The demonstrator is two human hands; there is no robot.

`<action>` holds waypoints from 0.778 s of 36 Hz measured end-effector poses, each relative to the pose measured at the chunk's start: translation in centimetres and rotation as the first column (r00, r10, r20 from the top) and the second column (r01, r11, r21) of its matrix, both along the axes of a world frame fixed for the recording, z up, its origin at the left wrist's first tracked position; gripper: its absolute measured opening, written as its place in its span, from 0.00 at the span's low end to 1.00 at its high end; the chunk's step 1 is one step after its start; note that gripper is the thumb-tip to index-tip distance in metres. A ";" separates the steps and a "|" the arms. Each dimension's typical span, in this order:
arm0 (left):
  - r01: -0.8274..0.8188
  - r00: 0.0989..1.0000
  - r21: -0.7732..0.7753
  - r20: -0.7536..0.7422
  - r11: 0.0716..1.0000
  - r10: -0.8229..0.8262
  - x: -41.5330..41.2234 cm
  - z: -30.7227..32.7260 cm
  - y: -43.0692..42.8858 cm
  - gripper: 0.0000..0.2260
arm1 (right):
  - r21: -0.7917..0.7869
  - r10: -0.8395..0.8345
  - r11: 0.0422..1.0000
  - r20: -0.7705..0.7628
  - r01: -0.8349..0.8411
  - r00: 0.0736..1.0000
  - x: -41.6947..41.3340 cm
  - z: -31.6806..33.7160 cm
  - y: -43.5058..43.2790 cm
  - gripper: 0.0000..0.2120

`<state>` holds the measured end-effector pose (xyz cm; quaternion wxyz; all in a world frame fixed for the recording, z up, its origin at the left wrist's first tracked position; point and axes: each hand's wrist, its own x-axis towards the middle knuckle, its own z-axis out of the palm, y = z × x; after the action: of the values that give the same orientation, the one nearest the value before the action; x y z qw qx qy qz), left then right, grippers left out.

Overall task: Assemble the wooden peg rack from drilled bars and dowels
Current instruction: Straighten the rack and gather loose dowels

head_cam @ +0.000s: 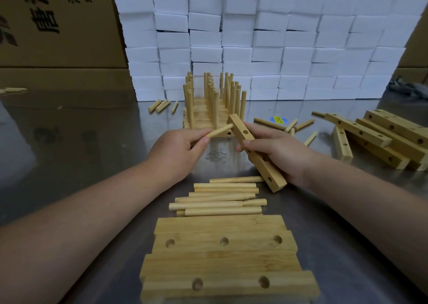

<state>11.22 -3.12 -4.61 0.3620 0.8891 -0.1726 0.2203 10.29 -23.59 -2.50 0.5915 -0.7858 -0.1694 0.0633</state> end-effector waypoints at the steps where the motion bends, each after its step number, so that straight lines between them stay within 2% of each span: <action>1: 0.001 1.000 0.001 0.002 1.000 -0.001 0.1 0.0 0.0 0.12 | 0.004 0.002 1.000 0.001 -0.002 1.000 0.0 -0.1 0.0 0.18; 7: 0.009 1.000 0.020 0.020 1.000 -0.009 0.1 -0.2 0.1 0.12 | -0.013 -0.012 1.000 0.022 0.012 1.000 0.1 -0.3 0.0 0.23; 12: 0.012 0.998 0.066 0.067 0.998 -0.017 -0.2 0.2 0.2 0.11 | -0.029 -0.016 0.999 0.046 0.017 0.999 -0.1 -0.3 0.0 0.22; 22: -0.068 0.979 0.281 0.205 0.957 0.010 -0.9 1.2 0.1 0.11 | -0.092 -0.030 0.995 0.107 0.040 0.994 -0.8 0.3 0.2 0.23; 28: -0.085 0.980 0.298 0.195 0.951 0.027 -1.2 1.4 -0.2 0.13 | -0.132 -0.036 0.990 0.112 0.051 0.993 -0.9 0.2 0.2 0.24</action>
<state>9.99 -3.29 -3.18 0.1962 0.9140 -0.2127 0.2844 9.42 -23.37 -2.31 0.5281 -0.8297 -0.1797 0.0188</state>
